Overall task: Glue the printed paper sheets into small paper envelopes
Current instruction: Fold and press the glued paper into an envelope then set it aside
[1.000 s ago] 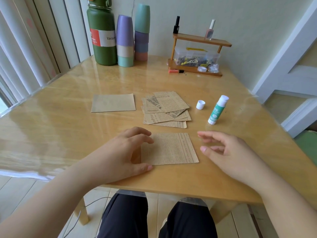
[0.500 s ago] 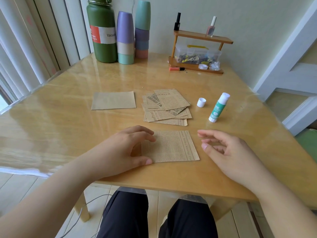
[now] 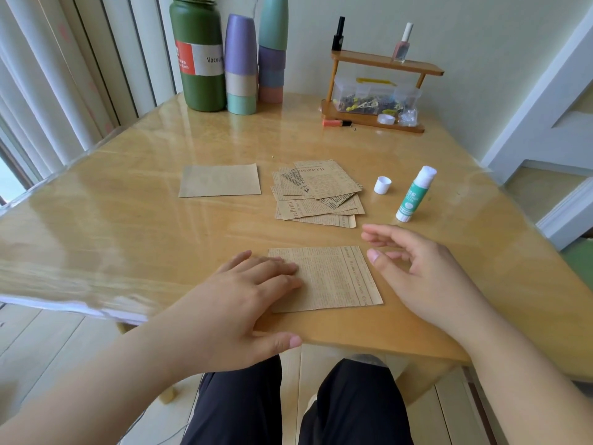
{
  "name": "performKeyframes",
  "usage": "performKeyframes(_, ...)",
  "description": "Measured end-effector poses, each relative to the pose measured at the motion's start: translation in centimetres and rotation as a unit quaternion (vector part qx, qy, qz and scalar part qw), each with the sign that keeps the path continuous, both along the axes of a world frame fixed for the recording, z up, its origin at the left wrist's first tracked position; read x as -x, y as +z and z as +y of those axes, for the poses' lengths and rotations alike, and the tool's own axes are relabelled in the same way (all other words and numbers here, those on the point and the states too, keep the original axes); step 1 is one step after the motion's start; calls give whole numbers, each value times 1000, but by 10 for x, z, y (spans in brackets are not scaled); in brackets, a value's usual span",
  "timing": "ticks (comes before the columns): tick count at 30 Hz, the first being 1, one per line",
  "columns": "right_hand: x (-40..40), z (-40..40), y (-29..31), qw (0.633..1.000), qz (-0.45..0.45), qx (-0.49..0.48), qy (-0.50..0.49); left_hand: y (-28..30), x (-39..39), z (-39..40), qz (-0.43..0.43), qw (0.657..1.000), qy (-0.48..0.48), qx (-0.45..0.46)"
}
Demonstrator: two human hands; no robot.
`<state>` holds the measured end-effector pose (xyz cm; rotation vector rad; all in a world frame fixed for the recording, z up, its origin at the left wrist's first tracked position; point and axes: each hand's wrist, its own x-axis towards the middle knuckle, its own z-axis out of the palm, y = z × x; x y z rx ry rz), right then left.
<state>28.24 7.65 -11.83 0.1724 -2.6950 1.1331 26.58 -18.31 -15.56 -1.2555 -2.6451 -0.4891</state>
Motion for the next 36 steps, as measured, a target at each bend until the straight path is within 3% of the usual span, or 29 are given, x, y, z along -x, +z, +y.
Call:
performKeyframes(6, -9, 2, -1, 1000, -11, -7, -7, -6, -18, -3, 53, 998, -18, 0)
performKeyframes(12, -21, 3, -1, 1000, -5, 10, 6, -2, -28, -4, 92, 991, -45, -81)
performKeyframes(15, -29, 4, 5, 991, -38, 92, 85, 12, -31, -1, -1, 984, -27, -173)
performKeyframes(19, -34, 2, 14, 964, -62, 188, 178, 36, -28, 7, -176, 928, 74, -319)
performKeyframes(25, -19, -12, 19, 963, -30, 256, 77, 51, -8, 22, -329, 833, 106, -432)
performKeyframes(30, -2, -12, 11, 972, -61, 225, -19, 42, 5, 34, -371, 800, 177, -437)
performKeyframes(32, 7, -12, 5, 977, -74, 181, -79, 35, 11, 36, -346, 812, 224, -414)
performKeyframes(36, 17, -18, -4, 981, -81, 72, -159, 24, 17, 43, -186, 906, 269, -269)
